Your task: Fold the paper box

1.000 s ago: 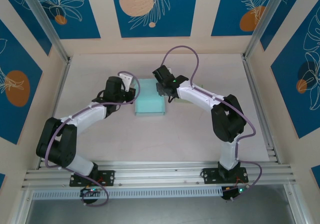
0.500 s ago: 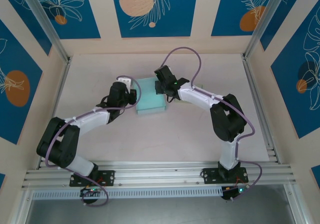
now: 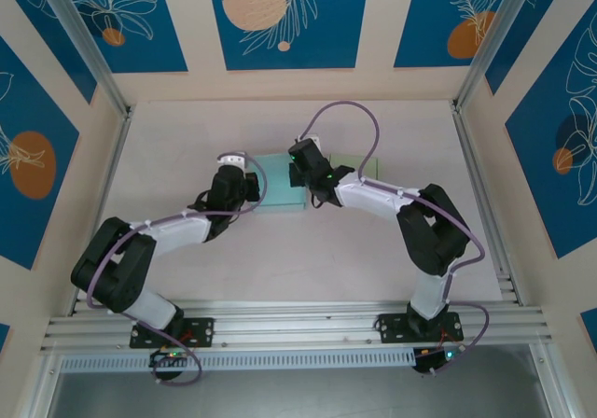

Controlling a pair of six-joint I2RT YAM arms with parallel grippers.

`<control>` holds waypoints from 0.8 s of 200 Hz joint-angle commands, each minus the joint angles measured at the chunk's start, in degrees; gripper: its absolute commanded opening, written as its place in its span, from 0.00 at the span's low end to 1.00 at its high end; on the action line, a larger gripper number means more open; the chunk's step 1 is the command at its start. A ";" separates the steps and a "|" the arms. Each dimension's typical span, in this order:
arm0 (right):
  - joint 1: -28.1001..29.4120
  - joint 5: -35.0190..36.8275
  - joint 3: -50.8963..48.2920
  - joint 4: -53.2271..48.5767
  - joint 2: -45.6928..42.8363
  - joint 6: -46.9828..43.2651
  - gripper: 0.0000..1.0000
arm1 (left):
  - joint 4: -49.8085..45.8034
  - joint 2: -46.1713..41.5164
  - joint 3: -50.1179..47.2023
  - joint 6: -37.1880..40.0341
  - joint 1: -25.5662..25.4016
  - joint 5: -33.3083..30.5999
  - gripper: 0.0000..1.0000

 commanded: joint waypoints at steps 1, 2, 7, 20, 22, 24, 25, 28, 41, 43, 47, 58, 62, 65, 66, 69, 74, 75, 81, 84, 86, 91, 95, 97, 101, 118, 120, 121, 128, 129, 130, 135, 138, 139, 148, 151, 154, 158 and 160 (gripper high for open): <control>3.27 -4.01 -2.89 2.80 -1.04 1.98 0.09 | 0.55 0.72 -2.60 -2.01 -2.57 3.85 0.00; 3.34 -3.95 -3.00 2.92 -1.06 1.95 0.09 | 0.60 0.70 -2.68 -2.05 -2.59 3.90 0.00; 3.64 -3.52 -3.61 3.32 -1.15 1.98 0.09 | 0.80 0.65 -3.10 -2.17 -2.61 4.00 0.00; 4.36 -2.54 -5.11 4.32 -1.43 2.27 0.09 | 1.62 0.65 -4.25 -2.78 -2.83 4.11 0.00; 4.42 -2.37 -5.34 4.50 -1.44 2.28 0.09 | 1.79 0.68 -4.44 -2.84 -2.87 4.11 0.00; 4.46 -2.33 -5.56 4.64 -1.61 2.28 0.09 | 1.90 0.69 -4.62 -2.92 -2.88 4.12 0.00; 4.51 -2.23 -5.70 4.67 -1.66 2.33 0.09 | 1.98 0.69 -4.74 -2.95 -2.92 4.12 0.00; 4.66 -2.09 -6.05 4.97 -1.65 2.37 0.09 | 2.11 0.76 -4.96 -3.00 -2.96 4.05 0.00; 5.16 -1.26 -7.65 6.05 -1.96 2.83 0.09 | 2.48 1.04 -5.88 -3.28 -3.12 3.59 0.00; 5.24 -1.19 -7.91 6.25 -2.01 2.86 0.09 | 2.56 1.04 -5.97 -3.29 -3.11 3.55 0.00; 5.34 -1.09 -8.49 6.66 -2.16 2.98 0.09 | 2.62 1.13 -6.35 -3.32 -3.12 3.51 0.00; 5.52 -0.88 -10.10 7.62 -2.40 3.50 0.09 | 3.29 1.13 -7.40 -3.33 -3.22 3.33 0.00; 5.60 -0.85 -10.74 7.97 -2.50 3.79 0.09 | 3.59 1.09 -7.77 -3.32 -3.15 3.26 0.00; 5.68 -0.80 -11.21 8.33 -2.59 3.97 0.09 | 3.88 1.05 -8.11 -3.32 -3.15 3.20 0.00; 5.69 -0.77 -11.38 8.45 -2.59 4.00 0.09 | 3.98 1.05 -8.24 -3.32 -3.19 3.17 0.00; 5.70 -0.78 -11.90 8.78 -2.71 4.22 0.09 | 4.37 1.07 -8.59 -3.33 -3.17 3.09 0.00; 5.85 -0.74 -12.73 9.27 -2.80 4.49 0.09 | 4.97 0.98 -9.19 -3.26 -3.22 3.00 0.00; 5.91 -0.73 -12.93 9.32 -2.82 4.53 0.09 | 5.14 0.97 -9.40 -3.21 -3.22 2.98 0.00; 6.13 -0.58 -13.92 10.26 -3.02 4.77 0.09 | 6.02 0.96 -10.16 -3.03 -3.23 2.78 0.00; 6.20 -0.51 -14.45 10.71 -3.13 4.88 0.09 | 6.32 0.90 -10.56 -2.88 -3.19 2.65 0.00; 6.20 -0.50 -14.73 10.98 -3.11 5.04 0.09 | 6.59 0.88 -10.76 -2.80 -3.15 2.52 0.00; 6.37 -0.51 -15.46 11.55 -3.24 5.24 0.09 | 6.80 0.79 -11.28 -2.64 -3.16 2.22 0.00; 6.59 -0.52 -16.05 12.07 -3.28 5.35 0.09 | 7.03 0.70 -11.63 -2.35 -3.20 2.08 0.00; 6.69 -0.44 -16.32 12.33 -3.26 5.42 0.09 | 7.10 0.70 -11.89 -2.25 -3.22 1.98 0.00; 6.84 -0.46 -16.75 12.77 -3.22 5.46 0.09 | 7.30 0.70 -12.21 -2.07 -3.17 1.84 0.00; 7.75 -0.04 -17.93 14.05 -2.59 5.74 0.09 | 9.01 0.67 -13.81 -1.85 -3.22 2.21 0.00; 7.86 0.17 -18.00 14.10 -2.47 5.72 0.09 | 9.26 0.73 -13.97 -1.79 -3.23 2.36 0.00; 7.92 0.20 -18.02 14.15 -2.40 5.71 0.09 | 9.39 0.71 -14.07 -1.77 -3.23 2.45 0.00; 8.32 0.91 -18.21 14.33 -1.90 5.79 0.09 | 9.93 0.85 -14.50 -1.74 -3.21 2.98 0.00; 8.42 1.05 -18.22 14.36 -1.84 5.79 0.09 | 10.03 0.86 -14.56 -1.79 -3.22 3.11 0.00; 8.47 1.13 -18.22 14.41 -1.73 5.80 0.09 | 10.09 0.86 -14.63 -1.77 -3.18 3.17 0.00; 8.88 1.64 -18.37 14.68 -1.43 5.66 0.09 | 10.53 1.00 -14.97 -1.77 -3.18 3.59 0.00; 9.01 1.90 -18.44 14.83 -1.22 5.57 0.09 | 10.75 1.04 -15.17 -1.75 -3.21 3.80 0.00; 9.03 1.99 -18.47 14.87 -1.15 5.55 0.09 | 10.84 1.04 -15.24 -1.75 -3.22 3.87 0.00; 9.46 2.82 -18.49 14.91 -0.58 5.45 0.09 | 11.28 0.89 -15.94 -1.75 -3.22 4.27 0.03; 9.57 3.13 -18.49 14.86 -0.49 5.40 0.09 | 11.36 0.81 -16.15 -1.75 -3.22 4.41 0.06; 9.76 3.41 -18.57 14.90 -0.35 5.41 0.09 | 11.39 0.72 -16.30 -1.75 -3.16 4.38 0.08; 9.82 3.83 -18.60 14.81 -0.15 5.36 0.09 | 11.28 0.50 -16.51 -1.67 -3.21 4.51 0.11; 9.83 3.95 -18.65 14.82 -0.08 5.36 0.09 | 11.24 0.27 -16.58 -1.66 -3.18 4.52 0.13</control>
